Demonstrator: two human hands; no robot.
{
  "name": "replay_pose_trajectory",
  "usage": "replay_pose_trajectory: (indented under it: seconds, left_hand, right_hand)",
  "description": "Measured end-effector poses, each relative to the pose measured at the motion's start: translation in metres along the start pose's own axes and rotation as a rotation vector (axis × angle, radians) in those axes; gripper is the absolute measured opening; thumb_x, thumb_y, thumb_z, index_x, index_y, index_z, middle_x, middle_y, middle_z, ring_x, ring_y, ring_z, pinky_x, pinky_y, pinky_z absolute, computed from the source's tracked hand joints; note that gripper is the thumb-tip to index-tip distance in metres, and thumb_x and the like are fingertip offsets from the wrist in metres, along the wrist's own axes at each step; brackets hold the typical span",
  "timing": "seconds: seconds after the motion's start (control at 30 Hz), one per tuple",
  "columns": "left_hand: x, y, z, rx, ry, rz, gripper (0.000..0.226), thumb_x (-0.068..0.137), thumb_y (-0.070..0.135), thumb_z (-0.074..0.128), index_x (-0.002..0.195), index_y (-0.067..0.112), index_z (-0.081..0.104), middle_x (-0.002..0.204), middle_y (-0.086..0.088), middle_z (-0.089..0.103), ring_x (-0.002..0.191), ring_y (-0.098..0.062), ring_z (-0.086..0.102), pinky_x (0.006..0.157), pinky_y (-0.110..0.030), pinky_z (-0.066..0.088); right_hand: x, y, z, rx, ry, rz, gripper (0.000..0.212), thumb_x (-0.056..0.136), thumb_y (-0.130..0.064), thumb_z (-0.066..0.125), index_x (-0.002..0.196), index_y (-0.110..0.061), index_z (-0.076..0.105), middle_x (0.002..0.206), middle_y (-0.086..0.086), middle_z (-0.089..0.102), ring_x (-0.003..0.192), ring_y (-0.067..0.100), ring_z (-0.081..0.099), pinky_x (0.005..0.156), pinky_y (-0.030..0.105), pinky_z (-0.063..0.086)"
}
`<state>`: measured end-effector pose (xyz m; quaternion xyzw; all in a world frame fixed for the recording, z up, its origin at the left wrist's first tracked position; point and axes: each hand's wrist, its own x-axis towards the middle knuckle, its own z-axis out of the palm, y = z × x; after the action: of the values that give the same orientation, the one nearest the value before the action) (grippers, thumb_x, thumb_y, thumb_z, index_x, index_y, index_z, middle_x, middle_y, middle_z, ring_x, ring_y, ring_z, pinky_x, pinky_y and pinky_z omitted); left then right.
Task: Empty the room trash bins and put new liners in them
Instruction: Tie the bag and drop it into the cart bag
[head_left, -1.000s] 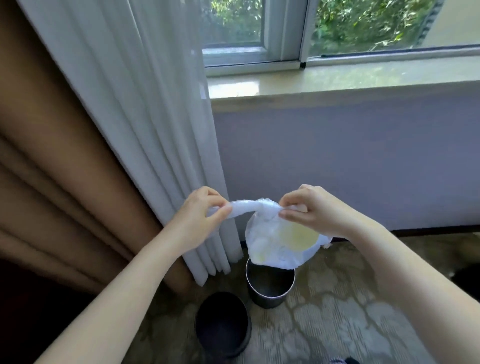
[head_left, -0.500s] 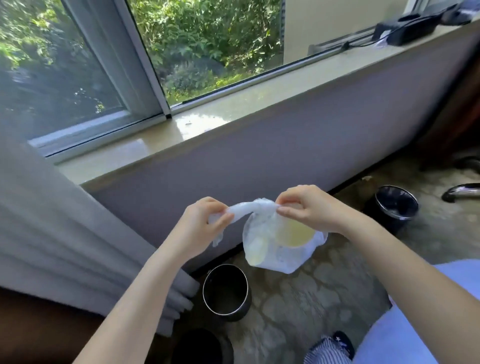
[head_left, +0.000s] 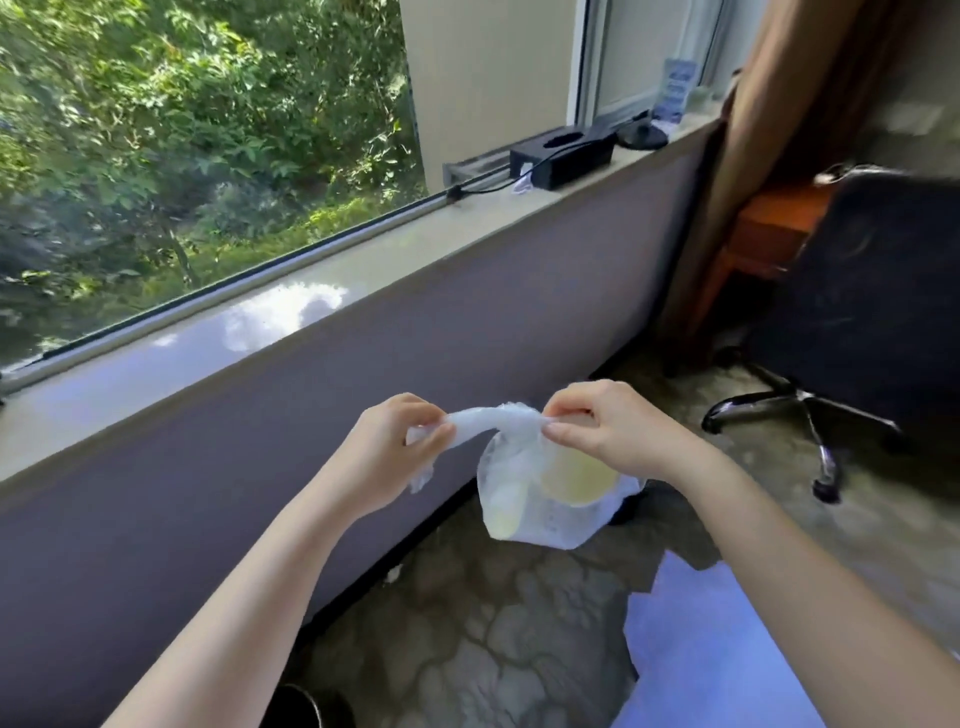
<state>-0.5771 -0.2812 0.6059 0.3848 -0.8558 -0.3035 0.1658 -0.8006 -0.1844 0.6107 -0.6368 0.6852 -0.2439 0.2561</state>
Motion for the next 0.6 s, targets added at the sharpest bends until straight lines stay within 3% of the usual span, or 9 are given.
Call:
replay_pose_trajectory:
  seconds: [0.17,0.3,0.5,0.6]
  left_hand:
    - [0.073,0.038,0.031,0.017,-0.066,0.14,0.021,0.092,0.019,0.055,0.079,0.012,0.07,0.091,0.003,0.062,0.087,0.002,0.055,0.068,-0.006,0.039]
    - [0.128,0.072,0.062,0.014,-0.127,0.261,0.014,0.091,0.023,0.059,0.079,0.024,0.066,0.087,0.014,0.059,0.085,0.012,0.054,0.068,-0.003,0.038]
    - [0.223,0.11,0.108,0.074,-0.264,0.431,0.013,0.092,0.027,0.056,0.08,0.028,0.061,0.088,0.011,0.058,0.08,-0.005,0.057,0.065,-0.009,0.04]
    - [0.28,0.121,0.124,0.07,-0.334,0.481,0.015,0.092,0.026,0.057,0.08,0.034,0.06,0.088,0.014,0.058,0.079,-0.004,0.056,0.063,-0.009,0.039]
  right_hand:
    - [-0.009,0.055,-0.052,-0.002,0.118,0.093,0.009,0.092,-0.026,0.06,0.086,-0.022,0.065,0.086,-0.011,0.06,0.086,0.006,0.054,0.077,0.02,0.041]
    - [-0.018,0.094,-0.091,-0.031,0.203,0.175,0.013,0.091,-0.026,0.06,0.092,-0.017,0.069,0.087,-0.009,0.061,0.083,0.002,0.053,0.071,0.01,0.037]
    - [-0.013,0.159,-0.135,-0.034,0.312,0.345,0.014,0.091,-0.026,0.06,0.095,-0.018,0.07,0.09,-0.007,0.063,0.087,0.007,0.056,0.079,0.027,0.045]
    - [0.004,0.192,-0.155,-0.01,0.379,0.4,0.009,0.09,-0.027,0.061,0.089,-0.023,0.069,0.09,-0.008,0.064,0.086,0.006,0.057,0.08,0.029,0.047]
